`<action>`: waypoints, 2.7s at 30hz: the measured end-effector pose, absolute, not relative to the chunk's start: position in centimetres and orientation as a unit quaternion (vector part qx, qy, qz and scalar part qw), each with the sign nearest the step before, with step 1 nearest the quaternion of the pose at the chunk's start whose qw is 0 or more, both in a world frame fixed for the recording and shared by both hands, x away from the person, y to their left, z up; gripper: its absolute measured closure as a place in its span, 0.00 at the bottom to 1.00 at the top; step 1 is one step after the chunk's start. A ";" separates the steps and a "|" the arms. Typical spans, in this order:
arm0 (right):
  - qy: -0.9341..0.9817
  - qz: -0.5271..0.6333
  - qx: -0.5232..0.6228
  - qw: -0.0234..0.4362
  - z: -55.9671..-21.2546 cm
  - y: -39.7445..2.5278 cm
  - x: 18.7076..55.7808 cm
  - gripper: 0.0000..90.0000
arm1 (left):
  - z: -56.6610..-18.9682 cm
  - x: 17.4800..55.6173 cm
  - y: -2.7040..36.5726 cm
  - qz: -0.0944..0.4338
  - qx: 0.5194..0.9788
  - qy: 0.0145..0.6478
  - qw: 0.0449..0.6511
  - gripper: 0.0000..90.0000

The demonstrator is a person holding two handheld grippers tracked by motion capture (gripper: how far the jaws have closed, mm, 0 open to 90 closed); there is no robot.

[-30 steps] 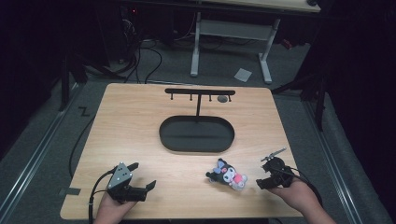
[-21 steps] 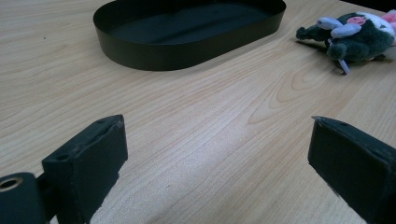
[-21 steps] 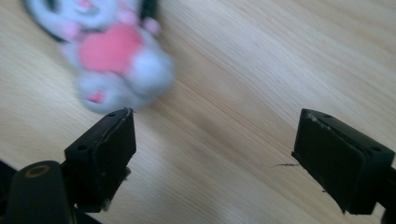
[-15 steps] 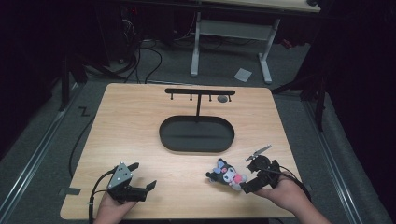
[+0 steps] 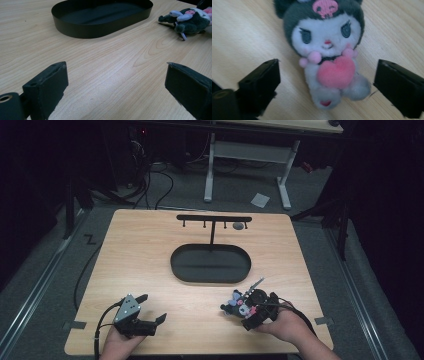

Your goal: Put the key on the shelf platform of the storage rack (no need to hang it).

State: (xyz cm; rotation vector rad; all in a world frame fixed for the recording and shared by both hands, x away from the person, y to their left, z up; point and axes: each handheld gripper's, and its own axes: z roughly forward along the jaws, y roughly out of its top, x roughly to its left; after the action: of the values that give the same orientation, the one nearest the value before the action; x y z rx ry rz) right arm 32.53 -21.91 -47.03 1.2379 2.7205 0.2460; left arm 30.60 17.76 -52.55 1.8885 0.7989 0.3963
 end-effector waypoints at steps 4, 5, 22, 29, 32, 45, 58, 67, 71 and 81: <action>0.901 0.083 0.421 0.062 -47.8 -22.4 32.7 0.17 | -52.6 30.6 17.8 0.165 0.782 0.330 0.502 0.06; 0.899 0.086 0.426 0.056 -48.2 -22.8 32.8 0.20 | -52.6 30.6 17.8 0.166 0.782 0.330 0.502 0.06; 0.894 0.112 0.431 0.055 -48.4 -23.6 32.0 0.51 | -52.6 30.7 17.7 0.164 0.784 0.329 0.501 0.06; 0.885 0.124 0.443 0.065 -46.5 -24.6 32.2 0.51 | -52.6 30.7 17.7 0.164 0.783 0.330 0.501 0.06; 0.883 0.128 0.447 0.068 -45.9 -25.0 32.4 0.51 | -52.6 30.7 17.7 0.164 0.783 0.330 0.500 0.06; 0.849 0.140 0.503 0.083 -41.9 -26.6 34.7 0.51 | -52.6 30.7 17.8 0.164 0.783 0.330 0.501 0.06; 0.829 0.145 0.530 0.099 -38.2 -27.4 37.6 0.51 | -52.6 30.8 17.9 0.162 0.782 0.331 0.502 0.06; 0.825 0.141 0.536 0.109 -36.1 -26.8 39.2 0.51 | -52.6 30.8 18.0 0.163 0.782 0.331 0.503 0.06; 0.825 0.139 0.536 0.112 -35.5 -26.6 39.8 0.51 | -52.6 30.8 18.0 0.163 0.781 0.331 0.504 0.06; 0.819 0.143 0.542 0.122 -33.8 -26.0 41.0 0.51 | -52.5 30.8 18.1 0.162 0.781 0.331 0.504 0.06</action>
State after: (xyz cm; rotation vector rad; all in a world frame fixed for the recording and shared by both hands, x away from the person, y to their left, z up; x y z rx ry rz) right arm 41.04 -26.01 -33.80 1.5825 2.3894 0.4165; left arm 30.84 18.13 -52.51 1.8857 0.7983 0.3903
